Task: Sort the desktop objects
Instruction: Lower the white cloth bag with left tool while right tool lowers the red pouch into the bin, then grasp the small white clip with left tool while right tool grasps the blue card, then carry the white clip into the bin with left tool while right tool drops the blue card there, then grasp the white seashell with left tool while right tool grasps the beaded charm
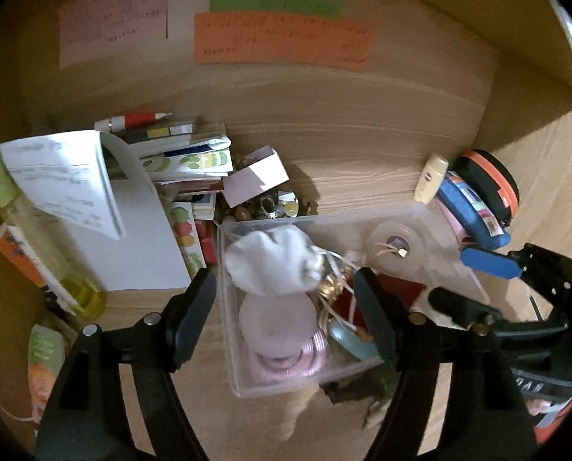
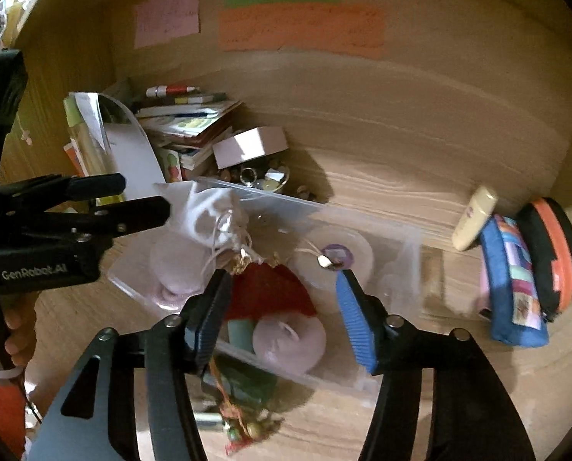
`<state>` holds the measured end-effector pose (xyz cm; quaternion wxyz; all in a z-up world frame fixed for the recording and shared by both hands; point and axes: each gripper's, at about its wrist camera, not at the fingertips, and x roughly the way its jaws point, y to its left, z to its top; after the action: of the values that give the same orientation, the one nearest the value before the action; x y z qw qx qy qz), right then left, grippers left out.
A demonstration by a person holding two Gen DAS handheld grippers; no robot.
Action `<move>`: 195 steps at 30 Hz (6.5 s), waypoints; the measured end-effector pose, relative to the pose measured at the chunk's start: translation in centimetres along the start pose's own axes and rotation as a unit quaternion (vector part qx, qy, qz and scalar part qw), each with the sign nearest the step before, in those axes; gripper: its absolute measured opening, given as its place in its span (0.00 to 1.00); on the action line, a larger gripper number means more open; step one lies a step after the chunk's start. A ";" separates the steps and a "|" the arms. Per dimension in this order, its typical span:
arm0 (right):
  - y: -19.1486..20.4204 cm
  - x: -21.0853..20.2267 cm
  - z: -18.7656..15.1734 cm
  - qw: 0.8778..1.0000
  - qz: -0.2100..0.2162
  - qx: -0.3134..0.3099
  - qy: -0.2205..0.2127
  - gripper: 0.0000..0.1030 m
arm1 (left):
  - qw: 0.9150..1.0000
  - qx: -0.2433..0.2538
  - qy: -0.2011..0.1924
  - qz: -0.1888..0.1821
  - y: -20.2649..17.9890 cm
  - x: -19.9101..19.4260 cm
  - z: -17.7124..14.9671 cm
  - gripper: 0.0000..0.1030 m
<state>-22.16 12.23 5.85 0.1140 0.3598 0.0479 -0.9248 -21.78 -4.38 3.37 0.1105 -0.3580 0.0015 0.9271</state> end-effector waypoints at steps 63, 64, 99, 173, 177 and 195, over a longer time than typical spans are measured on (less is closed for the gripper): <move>-0.9 -2.9 -17.1 0.997 -0.003 0.044 0.069 0.43 | 0.986 0.067 0.127 -0.089 -10.0 3.5 -12.3 0.15; -1.1 -2.9 -17.1 0.997 -0.001 0.047 0.068 0.43 | 0.986 0.066 0.127 -0.090 -9.9 3.4 -12.4 0.15; -4.2 -6.5 -5.5 0.996 0.015 0.069 -0.055 0.43 | 0.999 -0.034 -0.008 -0.015 -0.2 -4.9 -7.8 0.15; 1.0 -0.4 -7.8 0.997 0.008 0.032 0.070 0.59 | 0.997 -0.032 0.055 -0.039 0.9 -1.9 -11.9 0.59; 1.1 0.1 -8.9 0.996 0.017 0.031 0.088 0.59 | 0.996 -0.033 0.069 -0.046 0.7 -1.2 -12.5 0.59; 1.9 2.1 -10.0 0.995 -0.007 -0.014 0.100 0.28 | 0.993 -0.019 0.098 -0.070 -2.2 0.9 -12.2 0.59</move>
<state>-16.63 11.77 -2.92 0.1073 0.4488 0.0744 -0.8841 -13.88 -3.10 -6.10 0.1675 -0.4488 -0.0300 0.8773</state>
